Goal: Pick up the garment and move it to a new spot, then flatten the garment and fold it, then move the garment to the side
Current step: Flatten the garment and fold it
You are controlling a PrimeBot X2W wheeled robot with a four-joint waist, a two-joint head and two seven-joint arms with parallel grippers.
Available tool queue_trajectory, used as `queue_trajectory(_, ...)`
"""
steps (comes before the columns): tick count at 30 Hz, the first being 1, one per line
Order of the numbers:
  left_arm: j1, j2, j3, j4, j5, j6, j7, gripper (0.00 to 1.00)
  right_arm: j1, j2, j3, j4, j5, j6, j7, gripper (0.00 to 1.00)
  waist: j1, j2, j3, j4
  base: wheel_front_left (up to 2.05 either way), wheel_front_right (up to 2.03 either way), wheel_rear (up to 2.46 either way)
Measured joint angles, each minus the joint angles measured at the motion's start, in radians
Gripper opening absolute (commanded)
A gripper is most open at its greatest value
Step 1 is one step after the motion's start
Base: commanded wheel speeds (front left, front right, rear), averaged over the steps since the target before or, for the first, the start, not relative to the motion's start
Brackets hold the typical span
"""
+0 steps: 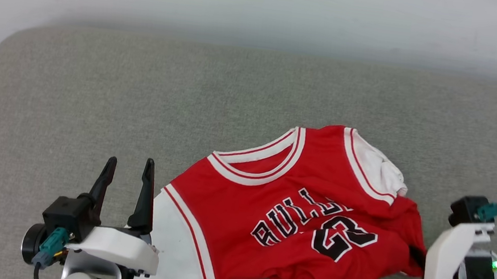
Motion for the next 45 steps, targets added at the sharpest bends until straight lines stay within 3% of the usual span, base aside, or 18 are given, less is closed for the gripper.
queue_trajectory(6, 0.044, 0.011, -0.007, -0.002, -0.006, 0.004, 0.016, 1.0, 0.249, 0.03, -0.111, -0.185, -0.022, 0.0, 0.024, 0.0, -0.0001, 0.0, -0.062, -0.027, 0.0, 0.0, 0.0)
queue_trajectory(16, 0.091, 0.034, -0.012, -0.006, -0.016, 0.01, 0.048, 1.0, 0.599, 0.242, -0.237, -0.353, -0.091, 0.0, 0.072, 0.0, -0.0001, 0.0, -0.121, -0.05, 0.0, 0.0, 0.0)
queue_trajectory(17, 0.094, 0.035, -0.012, -0.006, -0.016, 0.012, 0.051, 1.0, 0.607, 0.251, -0.239, -0.358, -0.091, 0.0, 0.061, 0.11, -0.0002, 0.0, -0.124, -0.052, 0.0, 0.0, 0.0)
queue_trajectory(18, 0.096, 0.037, -0.012, -0.006, -0.016, 0.014, 0.051, 1.0, 0.611, 0.258, -0.24, -0.363, -0.093, 0.0, 0.038, 0.75, -0.0002, 0.0, -0.126, -0.054, 0.0, 0.0, 0.0)
queue_trajectory(19, 0.099, 0.038, -0.012, -0.006, -0.017, 0.017, 0.053, 1.0, 0.611, 0.266, -0.244, -0.369, -0.094, 0.0, 0.003, 1.0, -0.0002, 0.0, -0.129, -0.055, 0.0, 0.0, 0.0)
queue_trajectory(26, 0.105, 0.044, -0.016, -0.004, -0.023, 0.017, 0.064, 1.0, 0.544, 0.281, -0.268, -0.415, -0.12, 0.0, -0.324, 1.0, -0.0002, 0.0, -0.136, -0.059, 0.0, 0.0, 0.0)
queue_trajectory(27, 0.106, 0.046, -0.016, -0.003, -0.023, 0.018, 0.066, 1.0, 0.519, 0.282, -0.277, -0.426, -0.143, 0.0, -0.433, 1.0, -0.0002, 0.0, -0.136, -0.059, 0.0, 0.0, 0.0)
queue_trajectory(33, 0.105, 0.047, -0.016, -0.005, -0.023, 0.022, 0.064, 1.0, 0.445, 0.28, -0.281, -0.398, -0.222, 0.0, -0.607, 1.0, -0.0001, 0.0, -0.132, -0.054, 0.0, 0.0, 0.0)
queue_trajectory(39, 0.079, 0.045, -0.017, -0.018, -0.021, 0.026, 0.057, 1.0, 0.296, 0.188, -0.283, -0.287, -0.234, 0.0, -0.574, 1.0, -0.0001, 0.0, -0.098, -0.041, 0.0, 0.0, 0.0)
queue_trajectory(45, 0.03, 0.036, -0.02, -0.02, -0.015, 0.016, 0.04, 1.0, 0.109, 0.058, -0.219, -0.17, -0.161, 0.0, -0.325, 1.0, 0.0, 0.0, -0.034, -0.019, 0.0, 0.0, 0.0)
